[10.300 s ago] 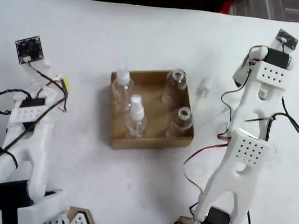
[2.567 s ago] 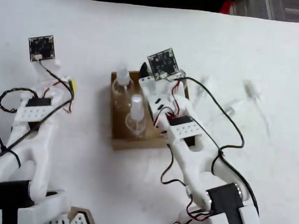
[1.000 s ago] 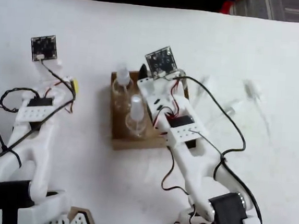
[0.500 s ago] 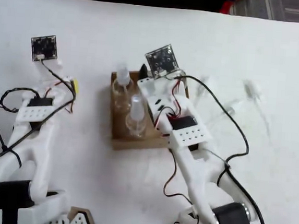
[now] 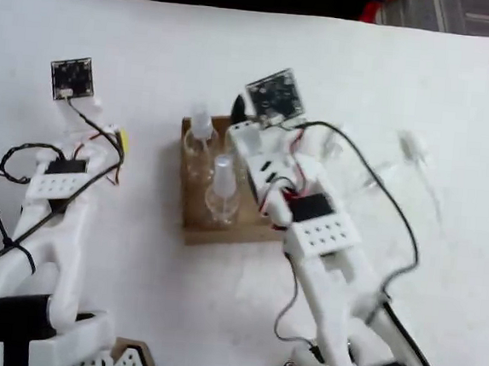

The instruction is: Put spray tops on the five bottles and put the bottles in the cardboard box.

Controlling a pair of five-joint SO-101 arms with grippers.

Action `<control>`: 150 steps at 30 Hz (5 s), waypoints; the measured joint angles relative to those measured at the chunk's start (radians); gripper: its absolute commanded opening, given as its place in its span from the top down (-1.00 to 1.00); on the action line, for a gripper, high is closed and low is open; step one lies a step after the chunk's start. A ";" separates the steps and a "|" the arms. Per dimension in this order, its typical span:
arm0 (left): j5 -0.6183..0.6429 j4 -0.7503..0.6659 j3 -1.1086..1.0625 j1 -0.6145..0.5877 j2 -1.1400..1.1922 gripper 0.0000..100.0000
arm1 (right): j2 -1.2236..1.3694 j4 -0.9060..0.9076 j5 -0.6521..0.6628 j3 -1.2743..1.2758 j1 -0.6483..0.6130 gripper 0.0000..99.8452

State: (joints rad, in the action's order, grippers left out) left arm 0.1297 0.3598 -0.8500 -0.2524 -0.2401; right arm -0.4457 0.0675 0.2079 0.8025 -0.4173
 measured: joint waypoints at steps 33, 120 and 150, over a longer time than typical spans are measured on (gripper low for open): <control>0.000 0.000 0.000 0.000 0.000 0.77 | 1.073 1.057 -0.203 -1.485 0.451 0.59; 0.095 0.069 0.031 -0.061 0.000 0.76 | 0.790 1.639 -0.201 -2.424 0.476 0.97; 0.092 0.069 0.031 -0.066 0.000 0.76 | -0.262 0.715 -0.209 -0.651 0.180 0.96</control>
State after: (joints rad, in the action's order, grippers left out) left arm 0.2217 0.4289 -0.8193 -0.3184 -0.2401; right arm -0.7081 0.7825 -0.0008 0.1519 -0.2378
